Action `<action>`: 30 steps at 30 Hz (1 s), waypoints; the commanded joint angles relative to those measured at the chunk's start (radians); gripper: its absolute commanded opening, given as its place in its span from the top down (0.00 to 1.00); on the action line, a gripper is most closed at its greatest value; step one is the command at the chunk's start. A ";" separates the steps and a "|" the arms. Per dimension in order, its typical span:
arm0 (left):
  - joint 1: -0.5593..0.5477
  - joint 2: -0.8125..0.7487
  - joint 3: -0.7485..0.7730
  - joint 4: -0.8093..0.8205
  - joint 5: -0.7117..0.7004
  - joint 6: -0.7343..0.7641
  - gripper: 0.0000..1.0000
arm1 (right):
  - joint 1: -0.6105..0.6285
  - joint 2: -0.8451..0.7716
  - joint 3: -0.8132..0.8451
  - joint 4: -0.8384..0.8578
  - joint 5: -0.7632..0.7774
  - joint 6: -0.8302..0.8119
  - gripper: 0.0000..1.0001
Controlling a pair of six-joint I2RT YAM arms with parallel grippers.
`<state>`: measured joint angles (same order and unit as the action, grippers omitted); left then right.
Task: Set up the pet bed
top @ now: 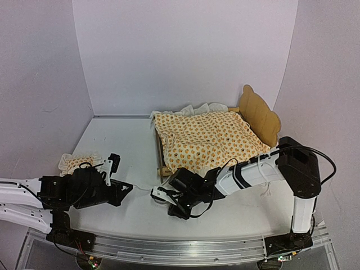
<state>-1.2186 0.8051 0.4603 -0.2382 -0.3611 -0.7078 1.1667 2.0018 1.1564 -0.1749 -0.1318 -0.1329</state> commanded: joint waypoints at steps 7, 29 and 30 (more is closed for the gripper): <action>-0.004 -0.014 -0.004 0.014 0.009 -0.015 1.00 | 0.004 -0.072 0.074 -0.073 0.030 0.033 0.51; -0.004 -0.007 0.000 0.025 0.082 0.034 1.00 | 0.020 -0.125 -0.024 -0.053 0.223 0.083 1.00; -0.003 0.001 0.001 0.032 0.096 0.045 1.00 | 0.017 -0.169 -0.028 -0.052 0.213 0.138 1.00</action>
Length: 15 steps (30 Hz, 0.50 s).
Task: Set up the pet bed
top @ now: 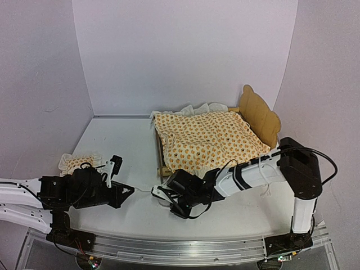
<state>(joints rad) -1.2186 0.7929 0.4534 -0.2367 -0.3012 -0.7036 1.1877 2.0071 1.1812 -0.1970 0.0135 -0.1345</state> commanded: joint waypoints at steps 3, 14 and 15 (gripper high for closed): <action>-0.003 0.040 -0.001 0.100 0.105 0.096 1.00 | -0.011 -0.269 -0.027 -0.023 0.026 0.284 1.00; -0.006 0.096 -0.033 0.342 0.427 0.242 1.00 | -0.014 -0.217 0.134 0.201 0.149 0.587 1.00; -0.007 0.088 -0.039 0.346 0.431 0.244 1.00 | -0.014 -0.198 0.138 0.236 0.148 0.605 1.00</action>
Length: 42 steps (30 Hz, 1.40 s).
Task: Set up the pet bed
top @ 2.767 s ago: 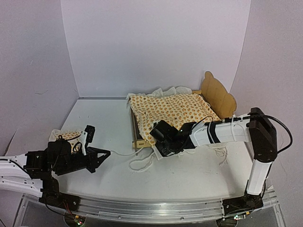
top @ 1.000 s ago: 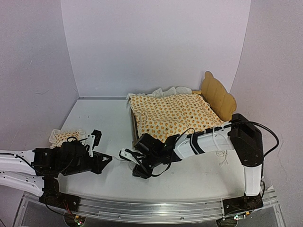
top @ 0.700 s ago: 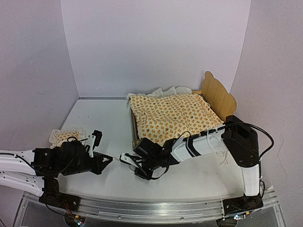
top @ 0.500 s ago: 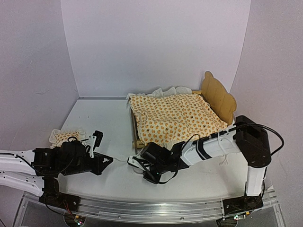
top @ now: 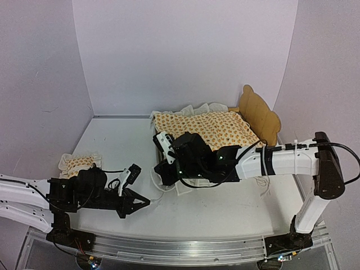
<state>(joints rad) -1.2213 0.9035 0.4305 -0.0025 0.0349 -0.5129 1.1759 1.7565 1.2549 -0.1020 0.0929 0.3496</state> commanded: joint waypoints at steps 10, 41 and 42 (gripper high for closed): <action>-0.005 -0.066 0.002 0.157 0.174 0.120 1.00 | -0.002 0.211 0.200 -0.041 -0.105 0.173 0.91; -0.002 -0.025 0.140 -0.083 -0.384 -0.090 1.00 | -0.005 0.259 -0.122 0.277 -0.410 -0.680 0.22; -0.002 -0.029 0.139 -0.090 -0.390 -0.096 1.00 | -0.005 0.274 -0.115 0.294 -0.407 -0.680 0.22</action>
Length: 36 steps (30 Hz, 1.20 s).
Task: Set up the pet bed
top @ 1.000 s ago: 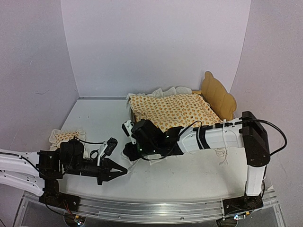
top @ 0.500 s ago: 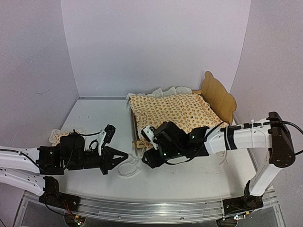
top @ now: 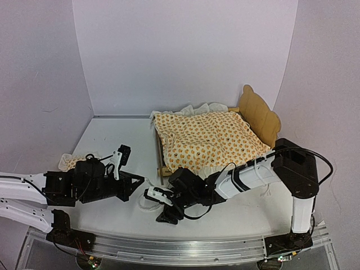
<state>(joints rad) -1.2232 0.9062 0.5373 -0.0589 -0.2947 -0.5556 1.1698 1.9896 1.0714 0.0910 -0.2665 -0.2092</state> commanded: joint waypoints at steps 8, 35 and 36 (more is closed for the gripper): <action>0.001 -0.063 0.025 -0.095 -0.125 -0.108 1.00 | 0.001 0.136 0.144 0.125 -0.041 -0.133 0.27; 0.004 0.141 -0.008 -0.185 0.123 -0.212 1.00 | 0.004 -0.436 -0.280 -0.400 0.295 0.385 1.00; 0.004 0.178 0.001 -0.191 0.137 -0.223 1.00 | 0.004 -0.438 -0.270 -0.415 0.291 0.388 1.00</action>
<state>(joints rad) -1.2228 0.9817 0.5011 -0.2092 -0.2356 -0.7269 1.1740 1.5936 0.7734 -0.1154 -0.0521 0.0948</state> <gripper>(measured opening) 0.009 0.018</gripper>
